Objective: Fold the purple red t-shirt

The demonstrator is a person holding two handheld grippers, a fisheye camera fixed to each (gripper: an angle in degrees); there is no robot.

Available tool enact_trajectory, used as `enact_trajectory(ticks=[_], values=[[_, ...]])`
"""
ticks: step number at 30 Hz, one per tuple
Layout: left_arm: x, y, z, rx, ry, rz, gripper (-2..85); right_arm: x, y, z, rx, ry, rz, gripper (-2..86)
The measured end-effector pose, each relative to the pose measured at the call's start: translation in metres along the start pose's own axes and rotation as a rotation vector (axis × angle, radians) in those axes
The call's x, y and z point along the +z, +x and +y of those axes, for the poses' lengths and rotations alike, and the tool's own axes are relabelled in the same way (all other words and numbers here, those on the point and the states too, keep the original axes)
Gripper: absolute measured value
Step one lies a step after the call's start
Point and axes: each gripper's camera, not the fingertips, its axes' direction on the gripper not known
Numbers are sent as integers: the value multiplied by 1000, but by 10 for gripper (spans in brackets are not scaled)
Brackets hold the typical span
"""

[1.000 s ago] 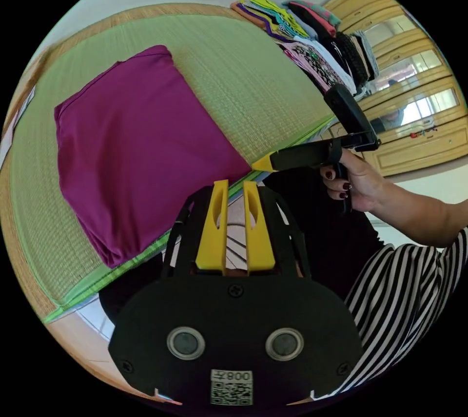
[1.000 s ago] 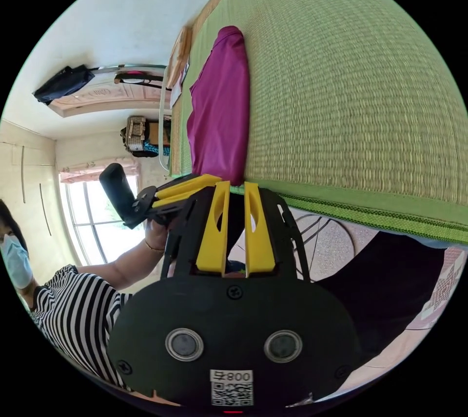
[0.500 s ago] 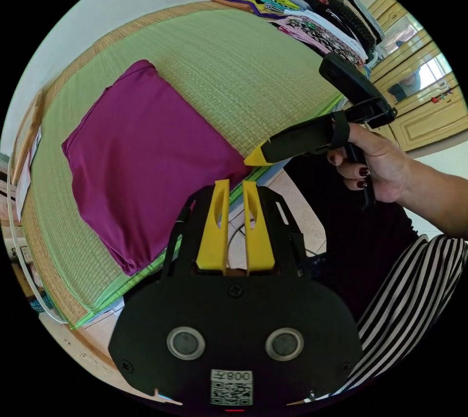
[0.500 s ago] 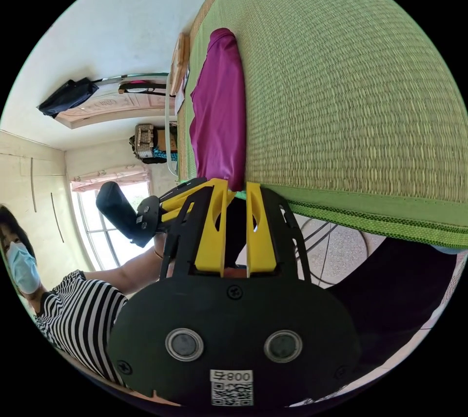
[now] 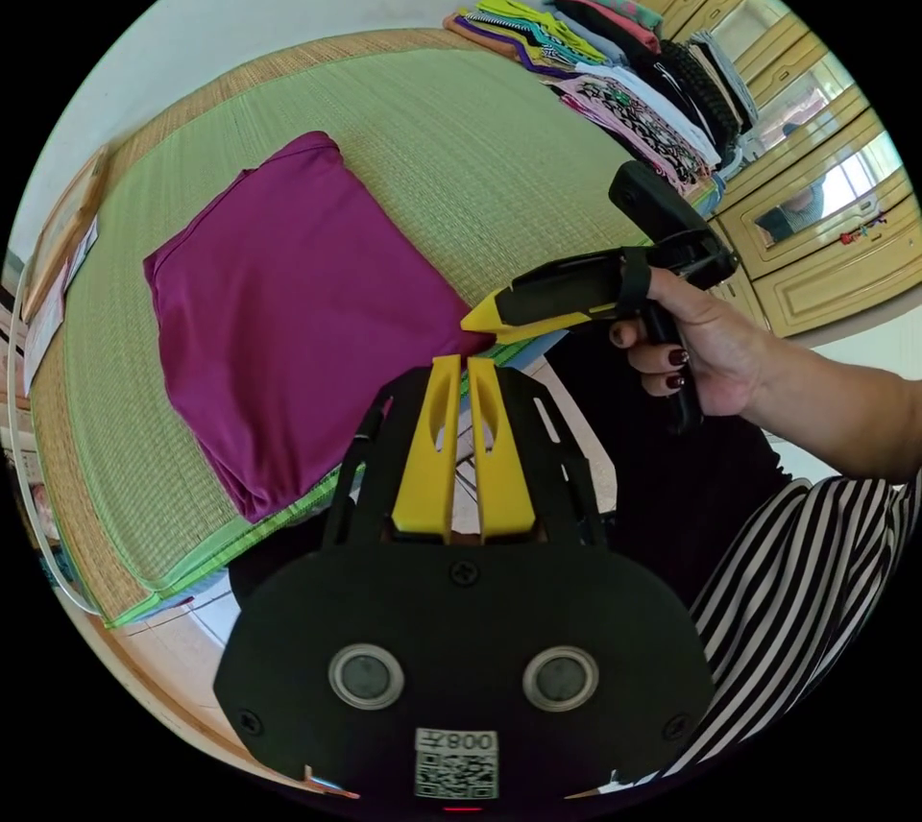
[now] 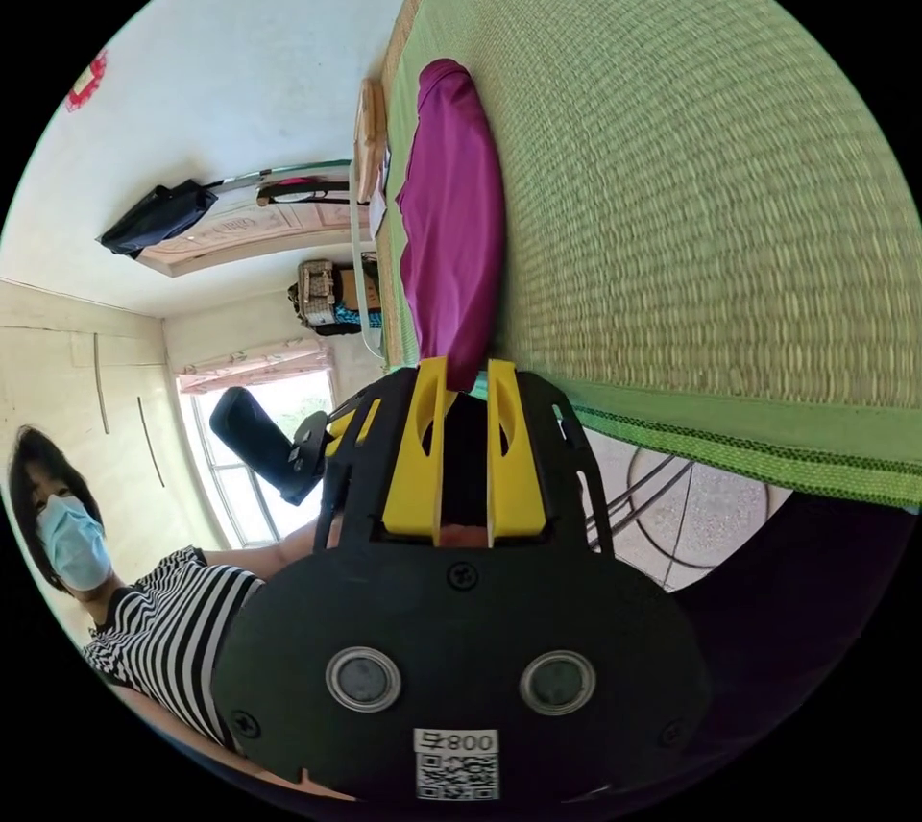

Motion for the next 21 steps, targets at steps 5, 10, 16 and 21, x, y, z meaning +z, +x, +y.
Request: enact_trajectory(ticks=[5,10,16,21], values=[[-11,-12,4,-18,-2,14,8,0,-1,-3,12,-5,-11,49],[-33,-42,16,-113,21,92,4,-3,-2,-4,27,-6,-30,30],[-64,-118,61,-420,87,332,5,-13,-13,-1,1,1,-51,22],[-82,-182,114,-732,194,565,18,-19,-26,-1,-28,8,-100,21]])
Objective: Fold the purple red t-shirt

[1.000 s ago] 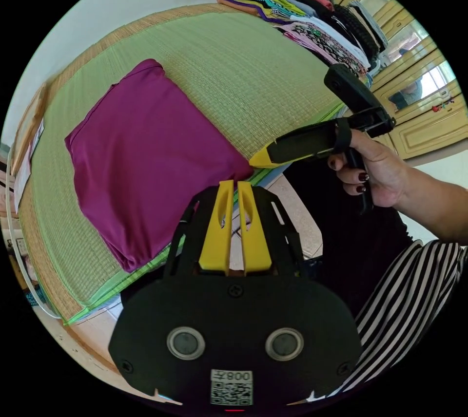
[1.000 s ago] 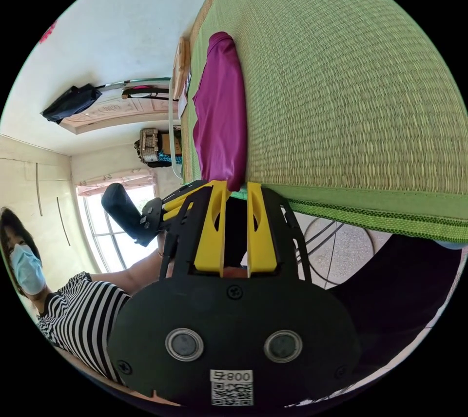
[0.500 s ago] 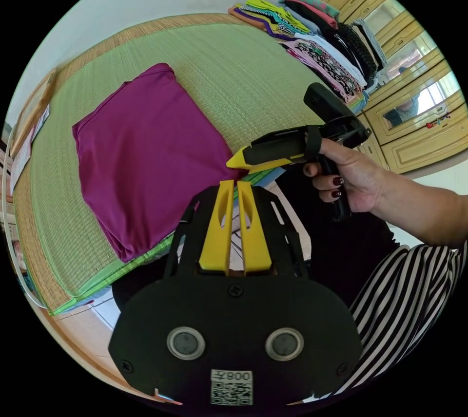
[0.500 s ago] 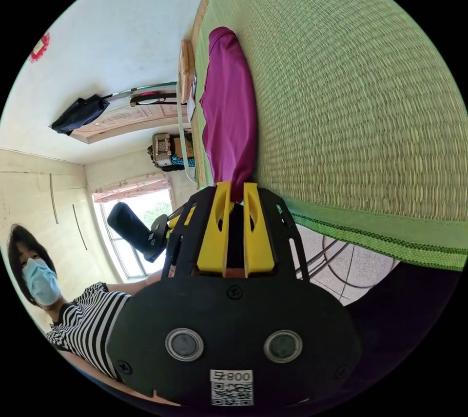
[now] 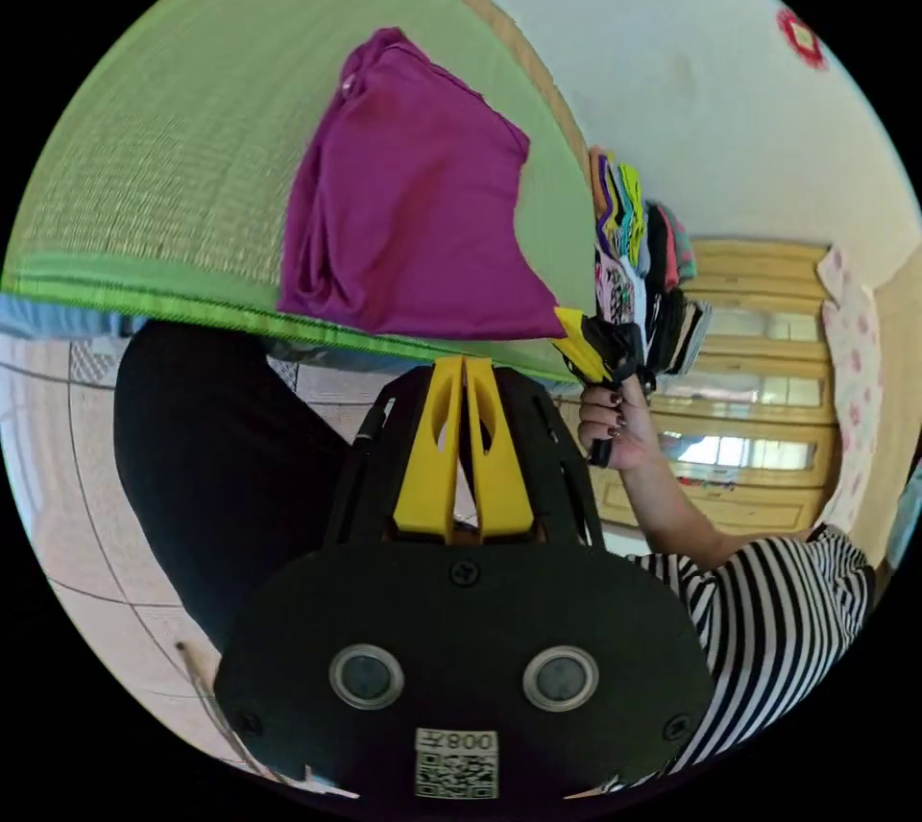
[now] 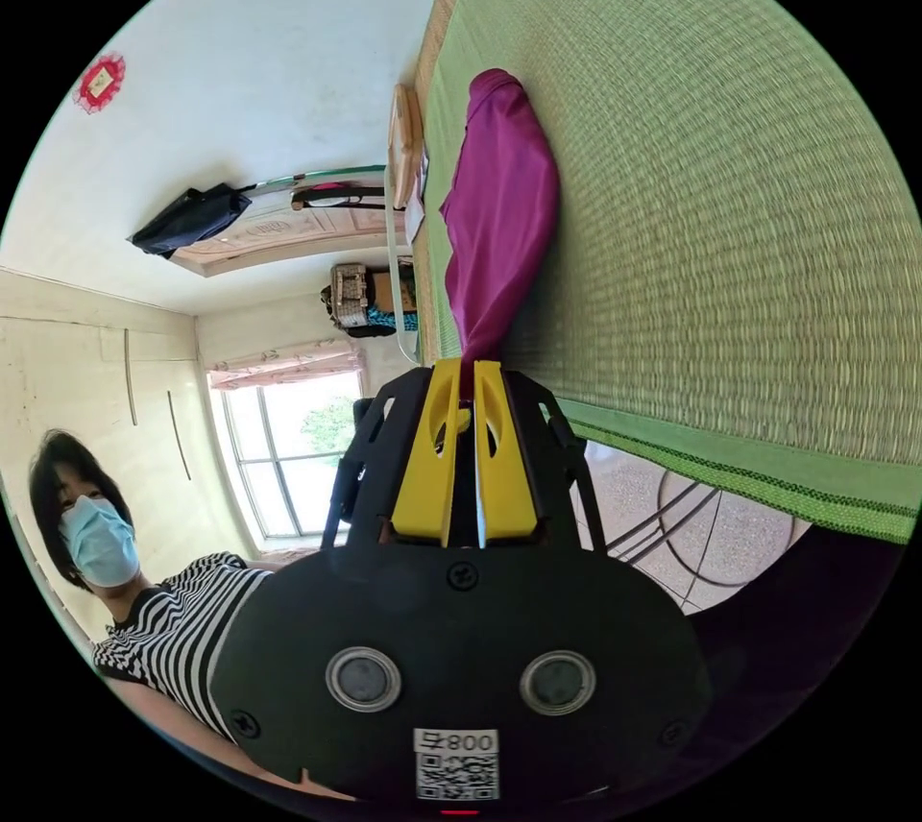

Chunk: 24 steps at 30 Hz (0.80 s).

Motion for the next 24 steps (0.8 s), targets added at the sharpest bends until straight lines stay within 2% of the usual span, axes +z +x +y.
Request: enact_trajectory(ticks=[4,13,19,24], values=[[-30,-15,-3,-103,55,18,53,1,-10,-2,-21,-7,3,21],[-94,-31,-20,-205,125,-131,73,3,-25,-4,-47,-5,-18,23],[-117,9,-33,-31,157,-337,58,6,-27,-2,-45,-10,-7,22],[-104,27,-57,76,14,-518,36,9,-21,2,-21,-9,-5,21]])
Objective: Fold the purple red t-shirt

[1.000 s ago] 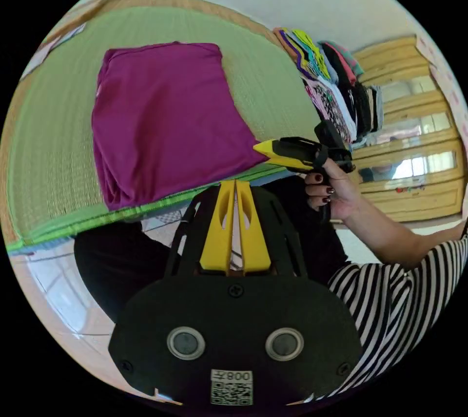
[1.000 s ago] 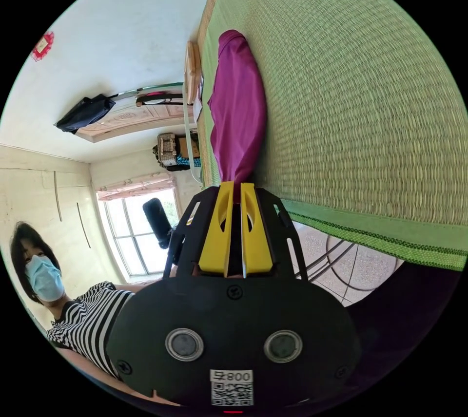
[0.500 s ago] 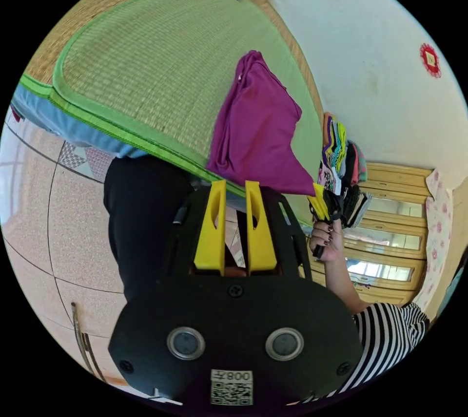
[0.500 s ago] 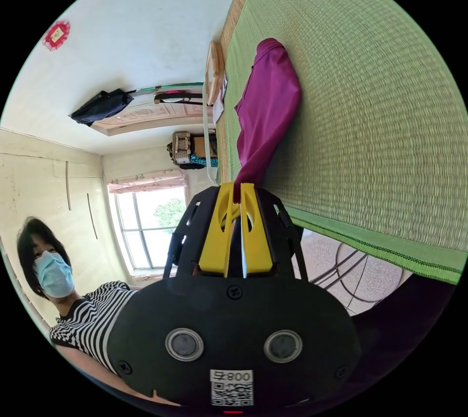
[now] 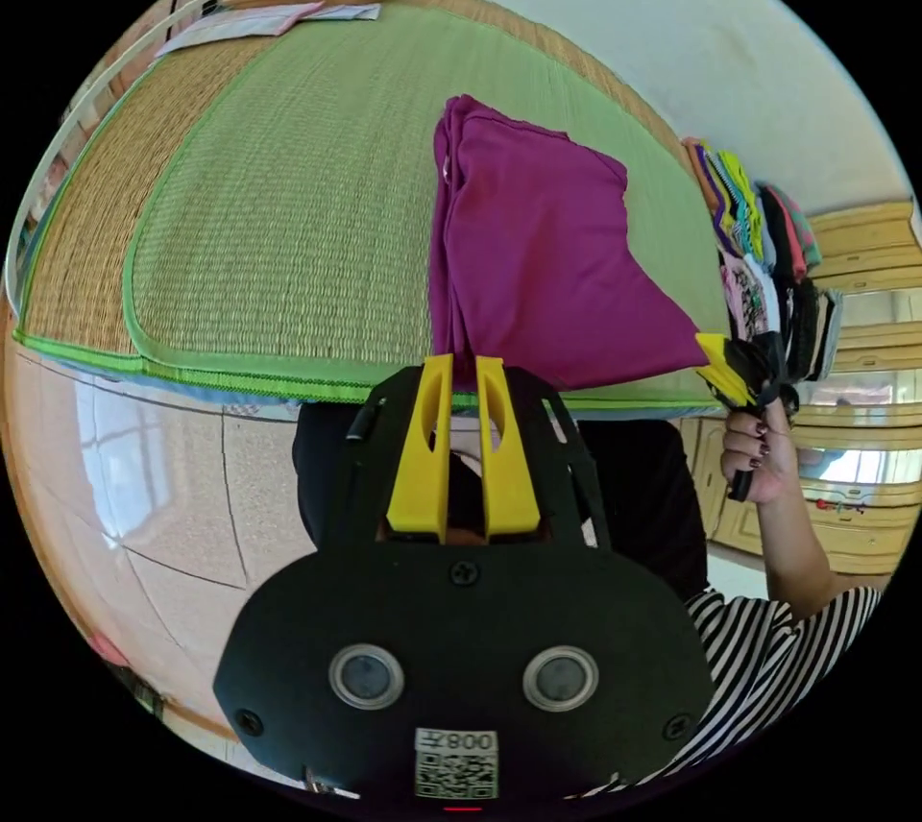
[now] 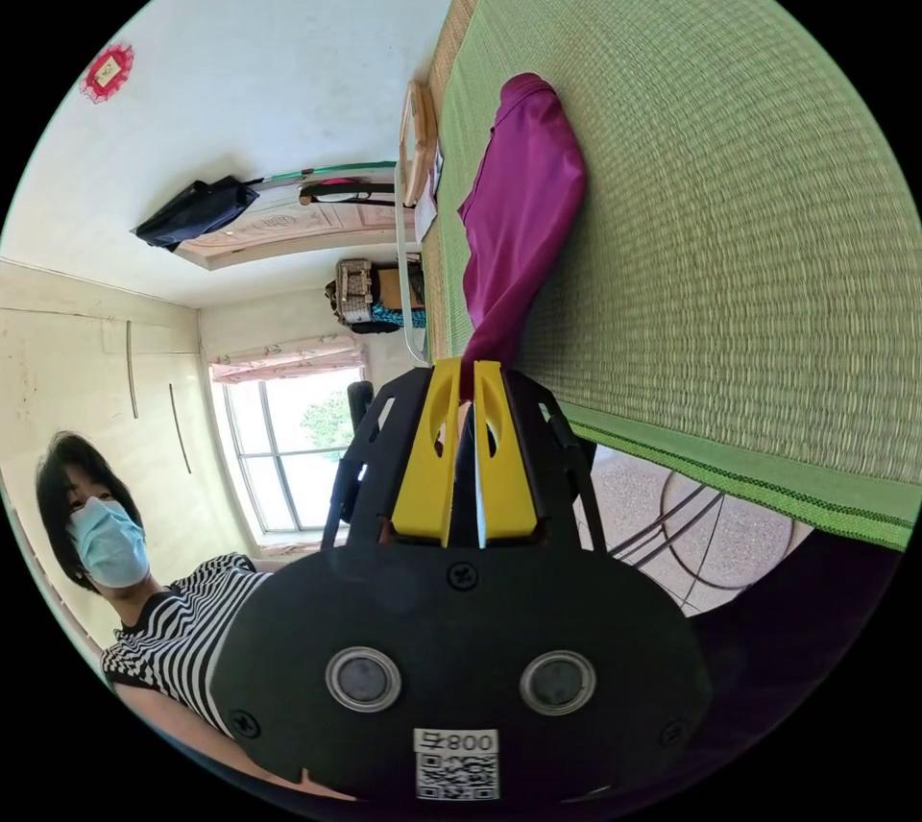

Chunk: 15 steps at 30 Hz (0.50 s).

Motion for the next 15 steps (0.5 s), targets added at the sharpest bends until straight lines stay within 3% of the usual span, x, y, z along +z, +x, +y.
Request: enact_trajectory(ticks=[5,15], values=[[-20,-8,-5,25,3,-3,12,1,4,3,16,7,10,21],[-62,-89,3,-181,57,200,5,7,14,13,58,12,16,20]])
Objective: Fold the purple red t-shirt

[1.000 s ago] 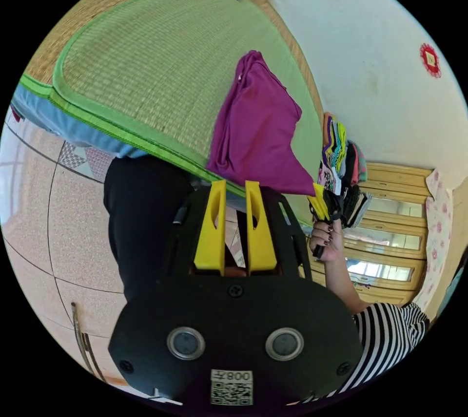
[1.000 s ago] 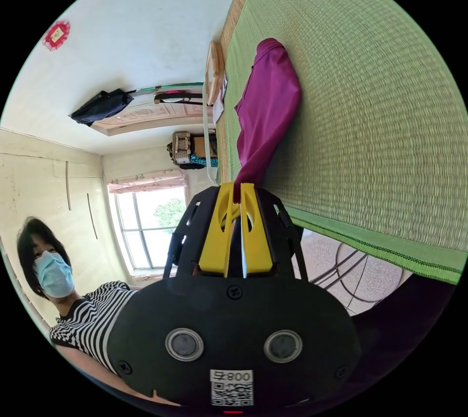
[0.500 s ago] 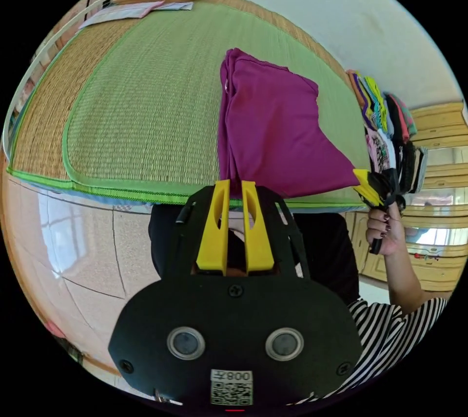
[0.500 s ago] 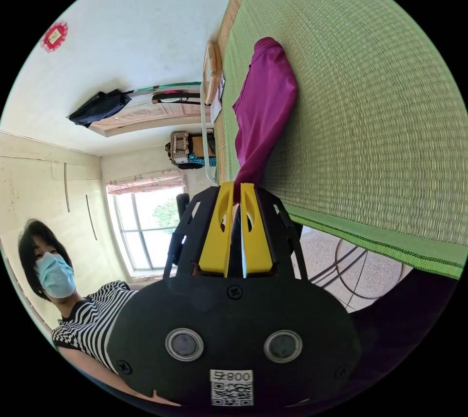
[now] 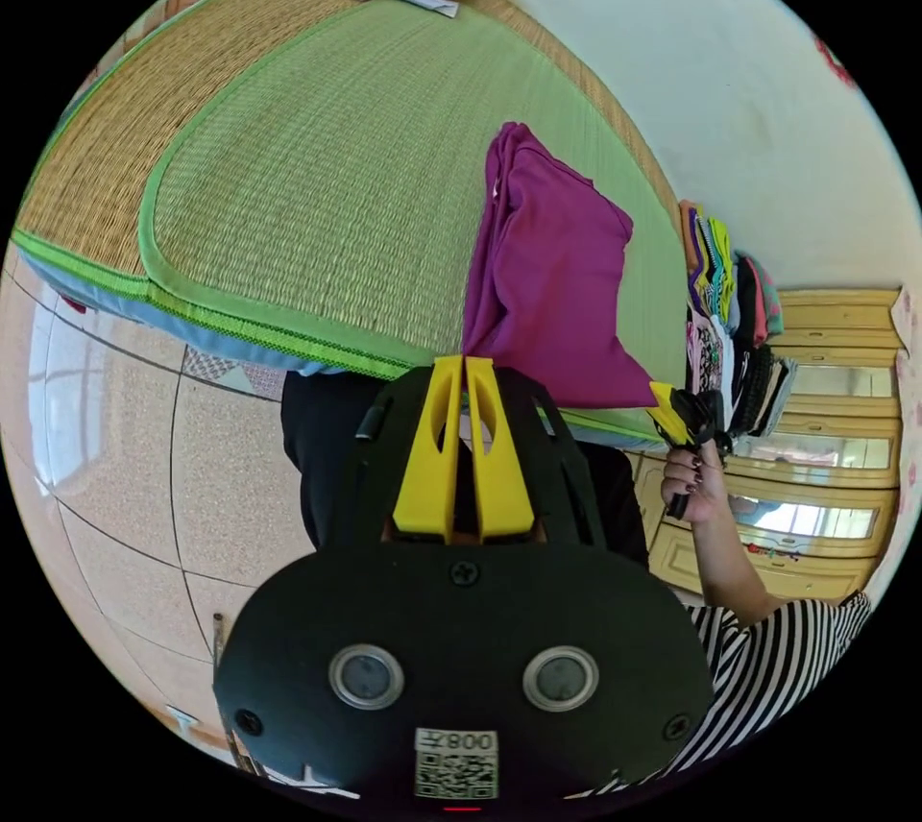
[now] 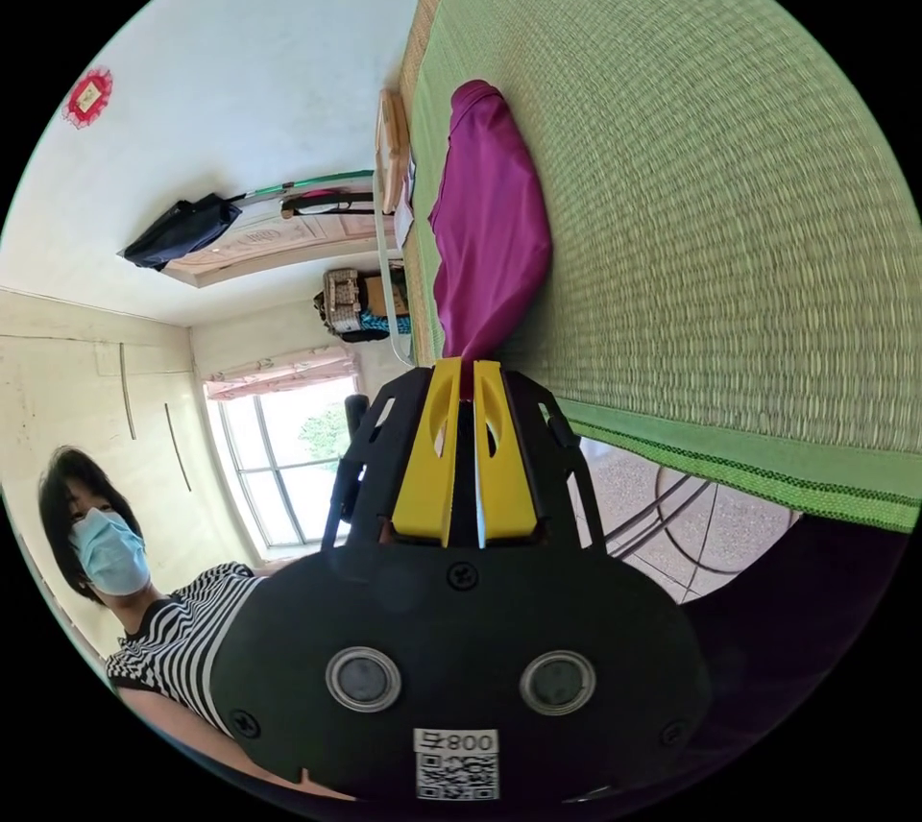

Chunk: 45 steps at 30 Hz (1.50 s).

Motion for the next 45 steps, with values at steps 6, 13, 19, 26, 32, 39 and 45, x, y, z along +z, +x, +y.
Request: enact_trajectory(ticks=[6,13,19,26,32,39,45], values=[[-18,-27,-15,-59,-51,44,8,4,1,11,15,-2,-5,21],[-45,-35,-13,-37,-48,210,43,10,-14,19,-10,-8,-38,20],[-21,-39,-18,-101,-141,416,79,17,-39,28,-56,-21,-74,20],[-13,-79,-41,-300,-77,650,92,19,-67,44,-93,-23,-86,21],[-5,-91,-49,-383,-24,729,97,24,-80,64,-95,-26,-91,20],[25,-87,-47,-459,8,814,114,25,-101,91,-100,-23,-88,19],[60,-85,-46,-542,70,754,86,29,-126,118,-120,-34,-91,19]])
